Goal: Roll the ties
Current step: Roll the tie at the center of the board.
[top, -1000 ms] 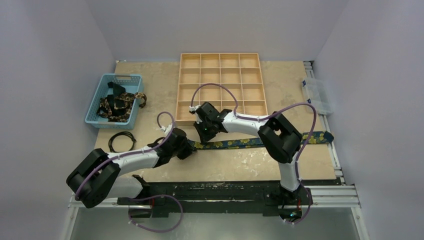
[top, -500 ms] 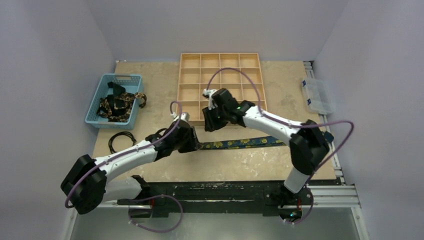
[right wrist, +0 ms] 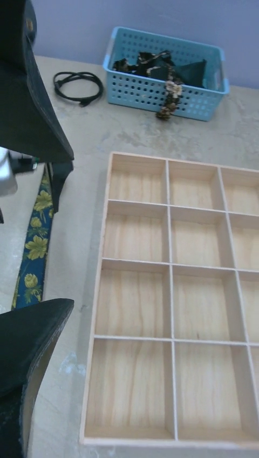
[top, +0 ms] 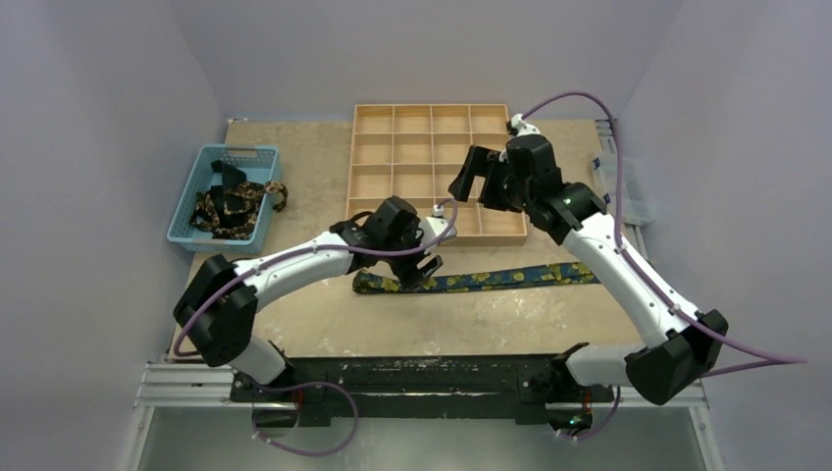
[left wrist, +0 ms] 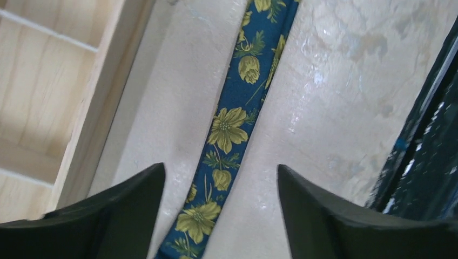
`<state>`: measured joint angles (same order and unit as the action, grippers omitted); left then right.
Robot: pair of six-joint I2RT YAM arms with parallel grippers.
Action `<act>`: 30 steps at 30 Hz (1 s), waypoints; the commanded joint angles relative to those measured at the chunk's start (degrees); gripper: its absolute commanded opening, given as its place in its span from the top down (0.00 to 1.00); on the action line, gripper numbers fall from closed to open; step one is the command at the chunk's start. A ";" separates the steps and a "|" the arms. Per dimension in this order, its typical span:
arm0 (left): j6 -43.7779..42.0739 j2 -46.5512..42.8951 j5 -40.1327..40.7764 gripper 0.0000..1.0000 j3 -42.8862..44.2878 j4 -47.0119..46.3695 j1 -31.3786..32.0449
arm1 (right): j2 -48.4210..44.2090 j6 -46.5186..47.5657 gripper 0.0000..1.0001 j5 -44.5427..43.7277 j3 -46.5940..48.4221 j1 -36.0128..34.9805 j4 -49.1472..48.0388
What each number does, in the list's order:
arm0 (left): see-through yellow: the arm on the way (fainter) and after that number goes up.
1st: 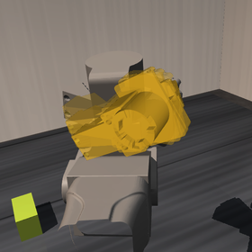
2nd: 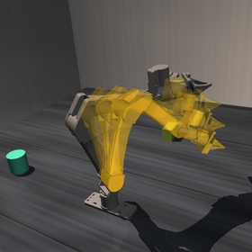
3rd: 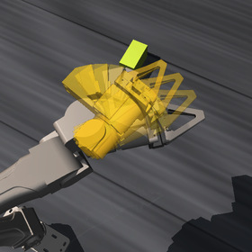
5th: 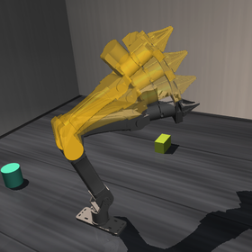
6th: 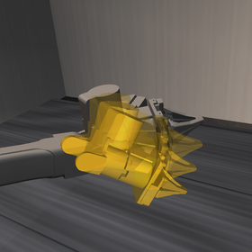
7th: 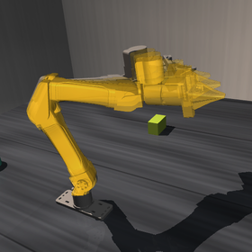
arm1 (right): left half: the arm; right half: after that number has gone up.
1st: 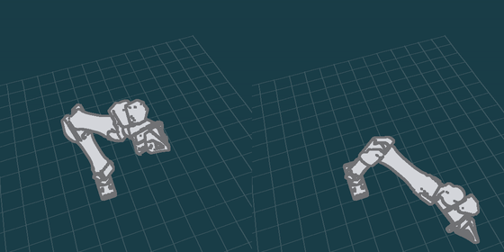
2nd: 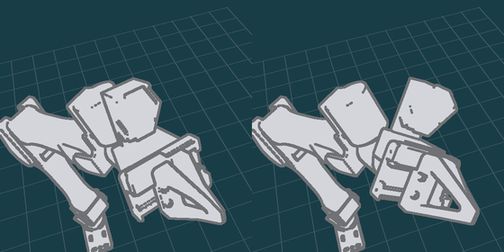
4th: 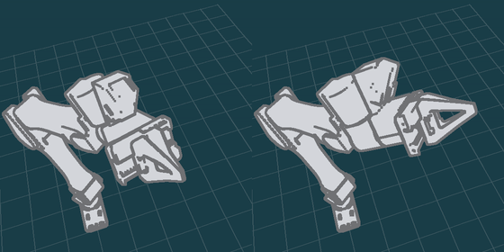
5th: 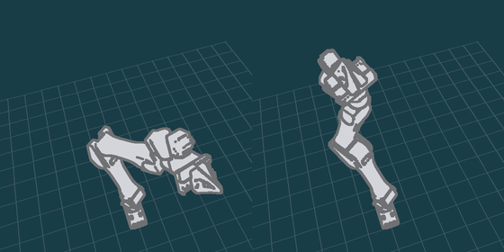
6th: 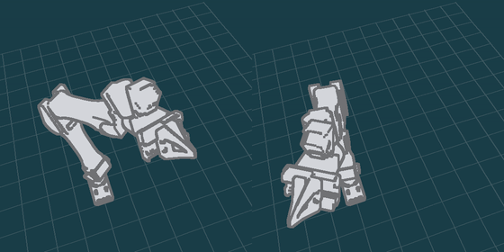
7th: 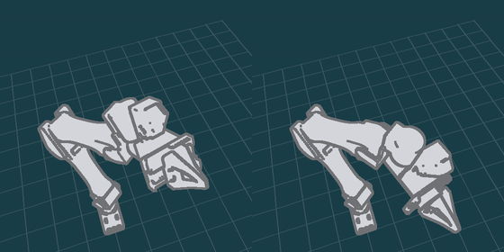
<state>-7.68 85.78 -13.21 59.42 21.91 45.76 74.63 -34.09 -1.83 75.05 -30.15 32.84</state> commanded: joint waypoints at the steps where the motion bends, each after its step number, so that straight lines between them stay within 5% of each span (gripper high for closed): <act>1: -13.51 6.20 -7.34 0.16 3.68 -2.84 0.69 | -2.43 -3.27 0.02 -6.17 8.07 0.99 5.48; 2: -13.64 7.57 -7.77 0.03 4.21 -3.64 1.04 | -2.47 -3.10 0.02 -6.17 9.46 1.28 6.15; 3: -13.98 9.01 -7.74 0.00 4.91 -3.92 1.70 | -2.43 -2.88 0.02 -6.41 11.02 1.38 6.77; 12: -16.40 18.82 -4.21 0.00 11.99 -4.36 6.44 | 0.35 -0.18 0.02 -4.65 22.93 1.78 11.47; 30: -14.96 31.18 1.62 0.19 22.25 -6.91 10.57 | 0.34 2.13 0.02 -0.81 23.16 1.92 13.21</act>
<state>-22.11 115.44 -13.34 79.24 17.30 54.26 76.01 -33.39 -3.27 97.71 -28.51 45.78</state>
